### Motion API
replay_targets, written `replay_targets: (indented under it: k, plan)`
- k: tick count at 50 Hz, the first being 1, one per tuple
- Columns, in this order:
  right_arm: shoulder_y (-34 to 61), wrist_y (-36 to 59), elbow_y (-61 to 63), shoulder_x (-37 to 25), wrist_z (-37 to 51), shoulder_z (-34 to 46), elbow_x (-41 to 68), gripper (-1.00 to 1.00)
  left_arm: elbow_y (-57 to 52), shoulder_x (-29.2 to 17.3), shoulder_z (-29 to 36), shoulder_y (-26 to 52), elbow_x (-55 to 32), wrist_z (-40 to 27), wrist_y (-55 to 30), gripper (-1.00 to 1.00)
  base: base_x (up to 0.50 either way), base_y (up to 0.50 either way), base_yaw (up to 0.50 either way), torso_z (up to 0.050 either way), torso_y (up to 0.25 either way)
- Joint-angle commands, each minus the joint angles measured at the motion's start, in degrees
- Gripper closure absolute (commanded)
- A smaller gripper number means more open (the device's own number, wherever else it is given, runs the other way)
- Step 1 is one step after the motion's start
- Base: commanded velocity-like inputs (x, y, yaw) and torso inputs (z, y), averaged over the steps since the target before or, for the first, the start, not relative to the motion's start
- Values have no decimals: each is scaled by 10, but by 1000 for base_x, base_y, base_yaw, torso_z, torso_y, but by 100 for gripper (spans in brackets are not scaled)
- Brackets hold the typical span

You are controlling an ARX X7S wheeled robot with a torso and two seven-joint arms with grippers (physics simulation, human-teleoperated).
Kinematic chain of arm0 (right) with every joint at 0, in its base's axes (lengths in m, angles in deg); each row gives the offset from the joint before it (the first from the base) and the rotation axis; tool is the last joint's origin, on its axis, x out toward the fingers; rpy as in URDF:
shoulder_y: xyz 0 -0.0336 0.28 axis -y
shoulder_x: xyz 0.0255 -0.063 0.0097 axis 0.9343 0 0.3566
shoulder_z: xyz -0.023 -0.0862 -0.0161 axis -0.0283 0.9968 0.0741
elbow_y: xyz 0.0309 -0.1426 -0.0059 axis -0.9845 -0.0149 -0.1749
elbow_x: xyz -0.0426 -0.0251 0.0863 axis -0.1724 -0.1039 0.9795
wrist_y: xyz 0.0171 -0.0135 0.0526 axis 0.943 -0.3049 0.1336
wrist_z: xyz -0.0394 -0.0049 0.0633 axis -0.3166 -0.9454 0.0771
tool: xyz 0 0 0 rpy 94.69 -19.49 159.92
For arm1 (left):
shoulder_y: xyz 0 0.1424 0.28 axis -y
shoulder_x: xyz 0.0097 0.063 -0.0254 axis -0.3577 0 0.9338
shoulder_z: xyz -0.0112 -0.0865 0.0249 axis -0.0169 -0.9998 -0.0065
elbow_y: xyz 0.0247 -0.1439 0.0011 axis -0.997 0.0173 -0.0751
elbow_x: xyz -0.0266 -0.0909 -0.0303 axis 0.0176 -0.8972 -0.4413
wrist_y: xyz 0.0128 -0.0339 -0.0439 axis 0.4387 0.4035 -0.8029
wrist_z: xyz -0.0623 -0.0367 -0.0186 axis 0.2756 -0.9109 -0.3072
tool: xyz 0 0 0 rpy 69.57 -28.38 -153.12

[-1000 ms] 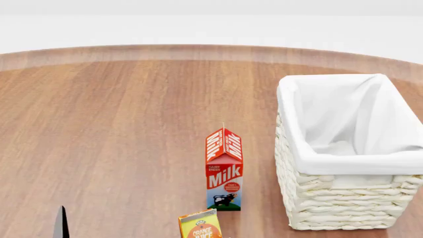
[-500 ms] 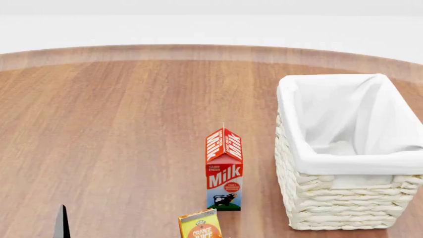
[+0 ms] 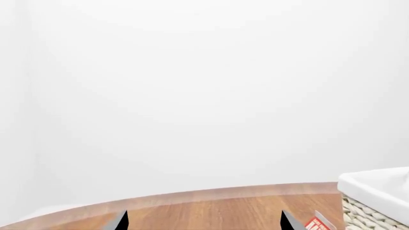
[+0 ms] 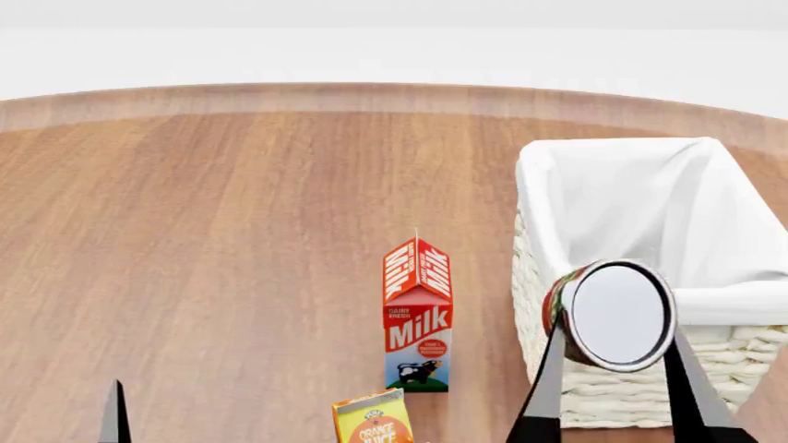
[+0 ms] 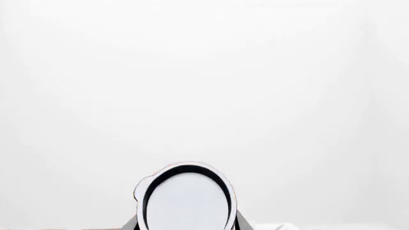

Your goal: Pick up the tomato sauce, and put it in the basket.

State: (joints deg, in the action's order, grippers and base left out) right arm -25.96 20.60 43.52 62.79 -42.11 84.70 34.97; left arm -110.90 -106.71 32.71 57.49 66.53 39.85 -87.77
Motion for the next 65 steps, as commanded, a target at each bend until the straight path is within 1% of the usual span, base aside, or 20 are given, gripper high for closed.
replay_targets:
  k: [1,7,9,10,16,25,29,35,36,42,43,45,47,49,54,56,63,65]
  plan:
    - [173,95,-29,1,4,6,13,100,1,-3,-2,2,-5,-5,0,-100,0,0,0,0,0]
    - [250,128,-66,6,5,10,18,100,6,-4,1,4,-4,-6,1,-100,0,0,0,0,0]
    - [294,138,-103,10,-2,11,24,100,2,-5,0,3,-7,-7,0,-100,0,0,0,0,0]
    - [318,134,-132,13,-7,12,22,100,1,-5,-1,3,-8,-7,0,-100,0,0,0,0,0]
    - [377,133,-197,25,-16,13,27,100,4,-6,0,4,-9,-9,1,-100,0,0,0,0,0]
    - [479,128,-350,43,-41,26,21,100,8,-8,3,6,-10,-11,1,-100,0,0,0,0,0]
    - [522,99,-429,53,-65,30,20,100,6,-9,4,6,-11,-12,0,-100,0,0,0,0,0]
    - [589,86,-534,65,-80,44,4,100,11,-10,5,8,-13,-13,2,-100,0,0,0,0,2]
    - [606,78,-564,66,-78,53,-12,100,11,-10,5,8,-13,-13,1,-100,0,0,0,0,0]
    - [648,42,-665,81,-96,56,-15,100,5,-12,8,8,-13,-15,0,-100,0,0,0,0,0]
    - [663,24,-704,87,-103,58,-18,100,10,-11,7,9,-14,-14,1,-100,0,0,0,0,0]
    - [678,10,-738,93,-110,59,-19,100,12,-11,9,10,-14,-14,2,-100,0,0,0,0,0]
    - [718,-31,-824,105,-112,67,-37,100,13,-12,11,11,-13,-15,1,-100,0,0,0,0,0]
    - [742,-44,-871,113,-114,61,-33,100,12,-12,10,11,-14,-16,0,-100,0,0,0,0,0]
    - [857,-207,-1153,146,-139,60,-50,100,9,-14,7,11,-18,-17,0,-100,0,0,0,0,0]
    - [868,-208,-1169,148,-148,58,-54,100,9,-15,4,12,-22,-17,0,-100,0,0,0,0,0]
    - [871,-143,-1170,148,-130,44,-90,100,6,-16,10,12,-19,-19,-2,-100,0,0,0,0,1]
    - [873,-118,-1170,148,-128,28,-91,100,7,-17,9,12,-20,-19,-1,-100,0,0,0,0,0]
